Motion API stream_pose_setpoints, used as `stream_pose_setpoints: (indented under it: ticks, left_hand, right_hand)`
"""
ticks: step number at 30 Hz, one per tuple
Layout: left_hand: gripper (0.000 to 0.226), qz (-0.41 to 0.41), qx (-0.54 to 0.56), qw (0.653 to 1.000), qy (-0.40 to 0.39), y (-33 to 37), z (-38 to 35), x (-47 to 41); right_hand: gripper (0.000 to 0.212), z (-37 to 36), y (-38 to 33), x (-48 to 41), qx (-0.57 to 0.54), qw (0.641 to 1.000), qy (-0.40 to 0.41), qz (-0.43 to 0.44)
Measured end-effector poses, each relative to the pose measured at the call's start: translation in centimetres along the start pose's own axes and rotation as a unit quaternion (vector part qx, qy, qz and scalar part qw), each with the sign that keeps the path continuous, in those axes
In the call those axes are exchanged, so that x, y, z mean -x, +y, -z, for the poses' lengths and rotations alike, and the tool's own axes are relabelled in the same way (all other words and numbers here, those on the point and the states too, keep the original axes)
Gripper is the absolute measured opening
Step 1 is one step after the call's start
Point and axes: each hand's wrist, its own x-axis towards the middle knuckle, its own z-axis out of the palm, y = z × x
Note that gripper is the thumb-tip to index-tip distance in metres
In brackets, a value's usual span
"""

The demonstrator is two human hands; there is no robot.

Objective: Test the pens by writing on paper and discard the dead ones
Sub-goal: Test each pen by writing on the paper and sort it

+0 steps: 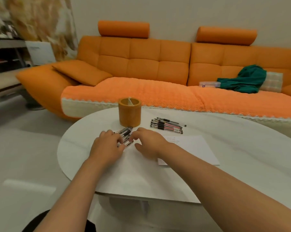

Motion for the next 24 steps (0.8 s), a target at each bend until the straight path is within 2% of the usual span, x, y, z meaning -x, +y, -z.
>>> stream_pose_setpoints:
  ticks: [6,13,19,24]
  left_hand:
    - [0.019,-0.015,-0.011,1.000,-0.013,-1.3,0.1,0.5]
    - [0.025,-0.028,-0.016,0.999,-0.031,-1.1,0.1,0.3]
    - [0.021,-0.061,-0.015,0.997,-0.039,1.2,0.2,-0.1]
    - [0.022,-0.069,0.008,0.994,-0.080,3.5,-0.2,-0.6]
  right_hand:
    - [0.026,-1.7,-0.8,-1.5,0.021,0.999,-0.003,0.032]
    - [0.016,-1.5,0.4,-1.0,0.030,0.999,-0.007,0.030]
    - [0.018,0.2,3.6,1.5,0.021,0.999,0.033,-0.012]
    - [0.015,1.0,6.4,4.5,0.012,0.995,0.087,-0.040]
